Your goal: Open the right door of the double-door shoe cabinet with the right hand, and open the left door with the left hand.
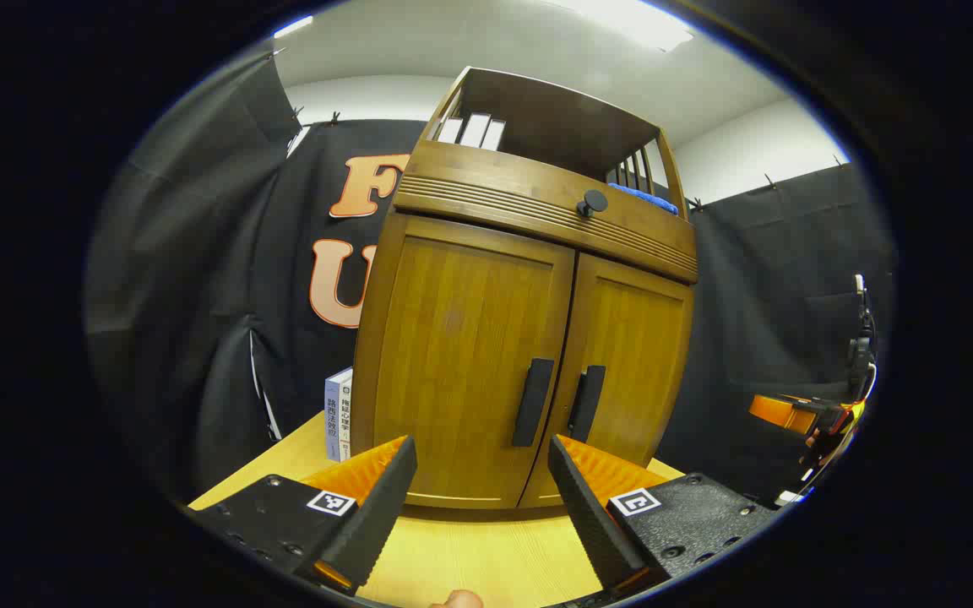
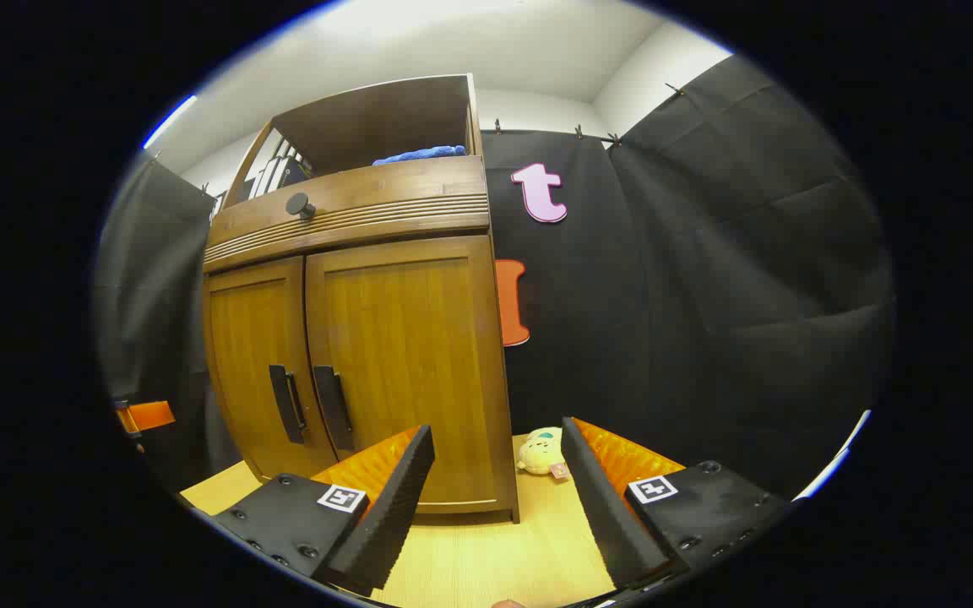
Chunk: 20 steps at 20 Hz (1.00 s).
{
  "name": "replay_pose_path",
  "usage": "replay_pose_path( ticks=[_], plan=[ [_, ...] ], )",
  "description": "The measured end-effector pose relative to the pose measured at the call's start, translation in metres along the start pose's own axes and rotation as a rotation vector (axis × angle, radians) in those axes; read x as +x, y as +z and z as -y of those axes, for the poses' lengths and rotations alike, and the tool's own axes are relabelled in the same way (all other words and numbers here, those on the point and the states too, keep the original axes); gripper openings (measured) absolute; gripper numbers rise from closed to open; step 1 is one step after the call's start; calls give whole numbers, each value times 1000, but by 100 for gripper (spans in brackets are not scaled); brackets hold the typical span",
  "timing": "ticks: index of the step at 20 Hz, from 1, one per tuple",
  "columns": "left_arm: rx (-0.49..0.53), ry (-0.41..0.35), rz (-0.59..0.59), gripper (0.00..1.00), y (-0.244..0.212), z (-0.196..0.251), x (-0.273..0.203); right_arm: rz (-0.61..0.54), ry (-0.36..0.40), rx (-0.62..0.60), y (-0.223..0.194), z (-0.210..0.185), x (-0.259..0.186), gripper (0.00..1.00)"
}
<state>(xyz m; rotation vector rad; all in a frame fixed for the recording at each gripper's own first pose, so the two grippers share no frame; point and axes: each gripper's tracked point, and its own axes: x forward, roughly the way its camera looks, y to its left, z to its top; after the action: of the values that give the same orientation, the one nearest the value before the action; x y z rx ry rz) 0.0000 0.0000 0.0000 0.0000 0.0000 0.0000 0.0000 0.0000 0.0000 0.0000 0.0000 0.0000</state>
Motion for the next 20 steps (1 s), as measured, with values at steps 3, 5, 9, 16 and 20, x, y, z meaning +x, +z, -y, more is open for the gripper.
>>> replay_pose_path(
  ticks=[3,5,9,16,20],
  plan=[
    [4,-1,-3,94,-1,0,1,8,-5,-1,2,1,-2,100],
    [4,-5,-7,92,-1,1,1,11,-11,-2,4,3,-3,100],
    [7,-4,0,92,1,2,1,12,-16,-10,5,3,-4,100],
    [15,5,16,94,2,2,1,24,-18,-26,7,4,-8,98],
    [23,15,27,92,6,0,-1,19,-15,-33,6,4,-9,98]
  ],
)
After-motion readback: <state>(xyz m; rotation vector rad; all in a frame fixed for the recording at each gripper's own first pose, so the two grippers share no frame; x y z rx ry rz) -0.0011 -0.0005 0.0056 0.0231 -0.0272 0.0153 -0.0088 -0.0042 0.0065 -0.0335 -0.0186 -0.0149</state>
